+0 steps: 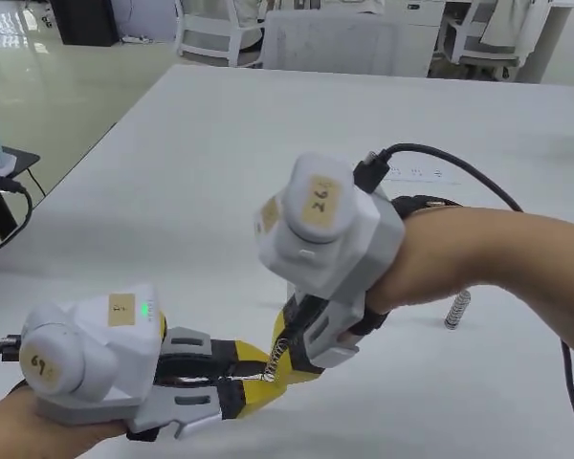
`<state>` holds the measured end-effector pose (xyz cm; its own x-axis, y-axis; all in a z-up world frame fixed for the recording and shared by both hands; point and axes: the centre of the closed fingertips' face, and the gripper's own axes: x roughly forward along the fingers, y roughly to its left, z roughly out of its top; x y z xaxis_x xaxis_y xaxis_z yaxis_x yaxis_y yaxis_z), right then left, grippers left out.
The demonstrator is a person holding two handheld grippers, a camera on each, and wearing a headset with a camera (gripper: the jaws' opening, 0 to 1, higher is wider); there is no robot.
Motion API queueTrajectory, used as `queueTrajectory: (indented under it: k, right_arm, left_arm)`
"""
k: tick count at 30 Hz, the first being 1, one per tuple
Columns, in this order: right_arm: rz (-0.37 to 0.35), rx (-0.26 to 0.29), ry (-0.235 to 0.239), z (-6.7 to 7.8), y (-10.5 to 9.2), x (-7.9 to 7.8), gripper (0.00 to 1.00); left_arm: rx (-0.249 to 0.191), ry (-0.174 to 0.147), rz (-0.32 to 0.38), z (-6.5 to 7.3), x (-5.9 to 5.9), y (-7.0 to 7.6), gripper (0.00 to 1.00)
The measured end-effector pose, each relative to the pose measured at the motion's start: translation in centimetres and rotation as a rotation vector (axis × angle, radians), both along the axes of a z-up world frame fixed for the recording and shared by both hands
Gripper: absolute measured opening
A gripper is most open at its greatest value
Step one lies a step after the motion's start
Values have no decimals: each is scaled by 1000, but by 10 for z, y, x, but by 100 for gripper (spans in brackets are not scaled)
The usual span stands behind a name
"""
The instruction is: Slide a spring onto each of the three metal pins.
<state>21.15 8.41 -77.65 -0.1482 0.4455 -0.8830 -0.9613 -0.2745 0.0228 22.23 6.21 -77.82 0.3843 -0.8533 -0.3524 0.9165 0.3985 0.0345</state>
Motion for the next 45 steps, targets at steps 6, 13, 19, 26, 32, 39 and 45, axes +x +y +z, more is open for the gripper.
queueTrajectory:
  k: [6, 13, 19, 26, 32, 39, 45]
  right_arm:
    - [-3, -4, -5, 0, 1, 1, 9]
    - [-10, 5, -7, 2, 2, 2, 9]
    - [-13, 16, 3, 5, 4, 1, 9]
    - [-7, 24, 6, 7, 7, -2, 9]
    - [-4, 16, -1, 6, 6, -1, 9]
    - [-12, -4, -14, 5, 0, 5, 9]
    - [-28, -11, -24, 7, -7, 13, 9]
  left_arm:
    - [-8, -3, 7, 1, 1, 1, 2]
    - [-33, 7, 21, 2, 4, 1, 3]
    - [-15, 16, 13, -3, 3, 0, 6]
    - [-19, 12, 11, -3, 3, -1, 3]
    - [-13, 27, 16, -4, 2, 0, 5]
    - [-22, 44, 37, -5, 3, 3, 15]
    - [-37, 54, 68, -4, 6, 7, 25]
